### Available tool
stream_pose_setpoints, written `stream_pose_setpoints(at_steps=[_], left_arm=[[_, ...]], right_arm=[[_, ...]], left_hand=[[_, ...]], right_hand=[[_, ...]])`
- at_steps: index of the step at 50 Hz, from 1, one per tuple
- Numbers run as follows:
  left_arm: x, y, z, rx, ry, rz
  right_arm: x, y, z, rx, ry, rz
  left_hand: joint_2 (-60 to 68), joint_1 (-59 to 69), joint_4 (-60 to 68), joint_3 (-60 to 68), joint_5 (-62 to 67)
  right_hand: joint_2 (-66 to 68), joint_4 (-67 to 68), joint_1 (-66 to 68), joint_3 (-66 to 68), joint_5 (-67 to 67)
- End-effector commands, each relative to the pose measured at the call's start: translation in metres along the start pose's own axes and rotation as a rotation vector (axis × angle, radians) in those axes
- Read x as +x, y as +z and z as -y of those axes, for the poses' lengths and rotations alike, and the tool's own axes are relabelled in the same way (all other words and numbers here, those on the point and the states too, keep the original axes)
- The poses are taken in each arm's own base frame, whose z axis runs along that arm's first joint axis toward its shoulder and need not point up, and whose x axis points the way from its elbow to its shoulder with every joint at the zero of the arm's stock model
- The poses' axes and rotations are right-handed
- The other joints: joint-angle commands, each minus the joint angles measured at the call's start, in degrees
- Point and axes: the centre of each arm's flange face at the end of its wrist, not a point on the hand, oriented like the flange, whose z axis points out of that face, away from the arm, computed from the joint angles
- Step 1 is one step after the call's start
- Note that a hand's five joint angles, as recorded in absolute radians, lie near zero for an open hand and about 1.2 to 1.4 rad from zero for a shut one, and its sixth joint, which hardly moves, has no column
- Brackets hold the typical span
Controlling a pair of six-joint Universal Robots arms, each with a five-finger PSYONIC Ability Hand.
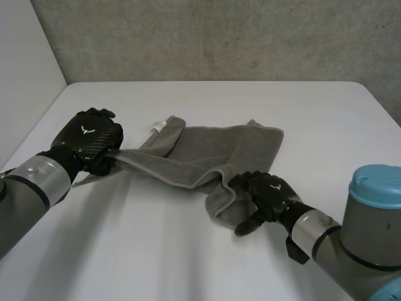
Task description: Fold the towel.
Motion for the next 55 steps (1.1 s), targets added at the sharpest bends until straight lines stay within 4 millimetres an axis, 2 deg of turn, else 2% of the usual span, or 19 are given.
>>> stream_pose_setpoints(at_steps=[1, 13, 21, 33, 40, 46, 50, 55], left_arm=[[0.004, -0.007, 0.003, 0.010, -0.013, -0.007], [0.016, -0.013, -0.003, -0.011, -0.038, -0.038], [0.016, -0.013, -0.002, -0.009, -0.037, -0.041], [0.018, -0.013, 0.002, 0.005, -0.031, -0.045], [0.020, -0.014, 0.001, 0.001, -0.033, -0.053], [0.026, -0.016, 0.000, -0.002, -0.032, -0.070], [0.027, -0.016, -0.001, -0.005, -0.032, -0.071], [0.026, -0.015, -0.002, -0.009, -0.034, -0.071]], right_arm=[[-0.004, 0.016, 0.007, 0.052, -0.029, -0.026], [0.002, 0.034, 0.015, 0.103, 0.027, -0.059], [0.005, 0.045, 0.017, 0.105, 0.056, -0.058], [0.003, 0.040, 0.012, 0.058, 0.132, -0.052], [0.004, 0.042, 0.018, 0.078, 0.132, -0.052], [0.003, 0.051, 0.015, 0.077, 0.161, -0.047], [-0.009, 0.058, 0.013, 0.078, 0.189, -0.011], [-0.011, 0.064, 0.017, 0.095, 0.196, 0.001]], left_hand=[[3.32, 5.41, -2.94, -2.42, 3.49], [3.32, 5.41, -2.94, -2.42, 3.49], [3.32, 5.41, -2.94, -2.42, 3.49], [3.32, 5.41, -2.94, -2.42, 3.49], [3.32, 5.41, -2.94, -2.42, 3.49], [3.32, 5.41, -2.94, -2.42, 3.49], [3.32, 5.41, -2.94, -2.42, 3.49], [3.32, 5.41, -2.94, -2.42, 3.49]], right_hand=[[2.17, -3.30, 1.46, -1.89, 0.52], [3.52, -3.30, 2.80, -1.89, 1.86], [3.52, -3.30, 2.80, -1.89, 1.86], [3.68, -3.30, 2.97, -1.89, 2.03], [4.19, -3.30, 3.47, -1.89, 2.54], [8.22, -3.30, 7.51, -1.89, 6.57], [12.09, -3.30, 11.37, -1.89, 10.44], [18.47, -3.30, 17.76, -1.89, 16.82]])
